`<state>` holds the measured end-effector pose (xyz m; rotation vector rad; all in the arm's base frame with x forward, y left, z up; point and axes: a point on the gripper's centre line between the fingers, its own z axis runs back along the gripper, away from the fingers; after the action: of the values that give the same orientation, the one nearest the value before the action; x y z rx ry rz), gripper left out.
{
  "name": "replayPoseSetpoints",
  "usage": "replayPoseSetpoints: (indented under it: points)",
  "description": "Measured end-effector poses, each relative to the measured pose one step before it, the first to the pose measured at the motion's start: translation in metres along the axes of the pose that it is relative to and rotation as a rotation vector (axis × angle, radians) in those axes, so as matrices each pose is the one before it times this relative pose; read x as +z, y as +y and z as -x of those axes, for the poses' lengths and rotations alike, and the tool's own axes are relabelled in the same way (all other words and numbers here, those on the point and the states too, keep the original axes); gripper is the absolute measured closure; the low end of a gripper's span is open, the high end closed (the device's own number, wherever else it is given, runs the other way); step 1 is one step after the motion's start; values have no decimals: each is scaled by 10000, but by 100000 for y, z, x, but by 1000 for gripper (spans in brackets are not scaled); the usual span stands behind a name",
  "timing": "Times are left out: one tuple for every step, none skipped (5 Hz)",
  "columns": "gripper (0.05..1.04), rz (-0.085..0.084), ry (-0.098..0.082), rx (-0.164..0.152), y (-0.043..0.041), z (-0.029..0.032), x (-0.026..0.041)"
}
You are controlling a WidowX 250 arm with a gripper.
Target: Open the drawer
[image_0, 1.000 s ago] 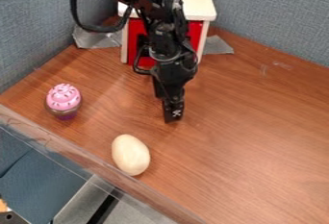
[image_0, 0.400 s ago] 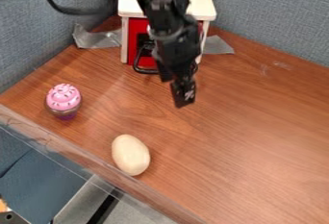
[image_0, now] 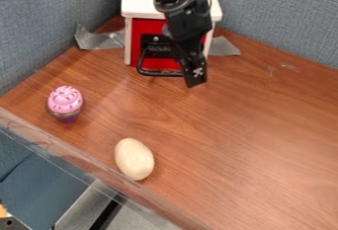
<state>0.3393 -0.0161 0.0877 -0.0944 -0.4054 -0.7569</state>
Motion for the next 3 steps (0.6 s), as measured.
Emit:
replayPoseSetpoints:
  points:
    - [84,517,463,-1074,1187,112,-1351]
    - [84,302,177,-339,464,-110,-304]
    - [84,47,53,-156,32,26,-38]
